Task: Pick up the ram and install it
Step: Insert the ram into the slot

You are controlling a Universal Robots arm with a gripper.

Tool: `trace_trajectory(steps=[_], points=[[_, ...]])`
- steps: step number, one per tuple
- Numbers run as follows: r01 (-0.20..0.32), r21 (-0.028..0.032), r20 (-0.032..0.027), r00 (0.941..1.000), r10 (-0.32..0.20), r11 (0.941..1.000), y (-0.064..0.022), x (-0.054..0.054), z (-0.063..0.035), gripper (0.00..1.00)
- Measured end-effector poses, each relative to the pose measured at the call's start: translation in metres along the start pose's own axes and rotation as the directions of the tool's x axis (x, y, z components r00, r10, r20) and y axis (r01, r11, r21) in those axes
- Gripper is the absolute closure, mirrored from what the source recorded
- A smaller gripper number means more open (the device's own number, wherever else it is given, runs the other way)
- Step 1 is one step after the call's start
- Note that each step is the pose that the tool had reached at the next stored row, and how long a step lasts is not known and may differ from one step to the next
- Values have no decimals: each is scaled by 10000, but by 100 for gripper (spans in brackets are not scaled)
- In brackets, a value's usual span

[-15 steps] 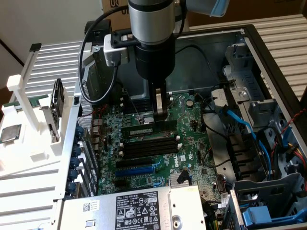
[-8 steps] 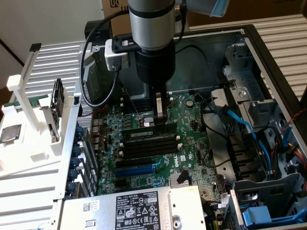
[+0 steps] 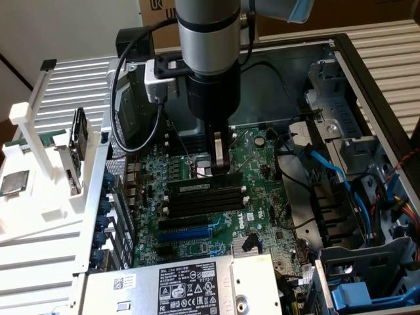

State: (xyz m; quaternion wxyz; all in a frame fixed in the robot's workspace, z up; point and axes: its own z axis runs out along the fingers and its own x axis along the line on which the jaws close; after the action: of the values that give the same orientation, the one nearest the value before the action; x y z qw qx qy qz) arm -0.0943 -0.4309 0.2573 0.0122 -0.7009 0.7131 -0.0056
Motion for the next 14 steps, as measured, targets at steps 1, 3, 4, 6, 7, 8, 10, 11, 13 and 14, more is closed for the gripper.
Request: trace_trajectory(steps=[1, 3, 4, 6, 7, 8, 10, 11, 13, 14], points=[[1, 0, 0, 10000, -1, 10000, -4, 2, 4, 88], [0, 1, 2, 10000, 0, 10000, -4, 10, 9, 88], [0, 1, 1, 10000, 0, 10000, -4, 18, 10, 88], [0, 1, 2, 10000, 0, 10000, -4, 30, 14, 88], [0, 1, 1, 10000, 0, 10000, -4, 34, 16, 88], [0, 1, 2, 10000, 0, 10000, -6, 36, 19, 88], [0, 0, 0, 10000, 0, 10000, -12, 37, 23, 88], [-2, 1, 1, 10000, 2, 10000, -11, 40, 24, 88], [0, 2, 2, 10000, 0, 10000, -12, 42, 28, 88], [0, 1, 1, 10000, 0, 10000, -12, 42, 31, 88]])
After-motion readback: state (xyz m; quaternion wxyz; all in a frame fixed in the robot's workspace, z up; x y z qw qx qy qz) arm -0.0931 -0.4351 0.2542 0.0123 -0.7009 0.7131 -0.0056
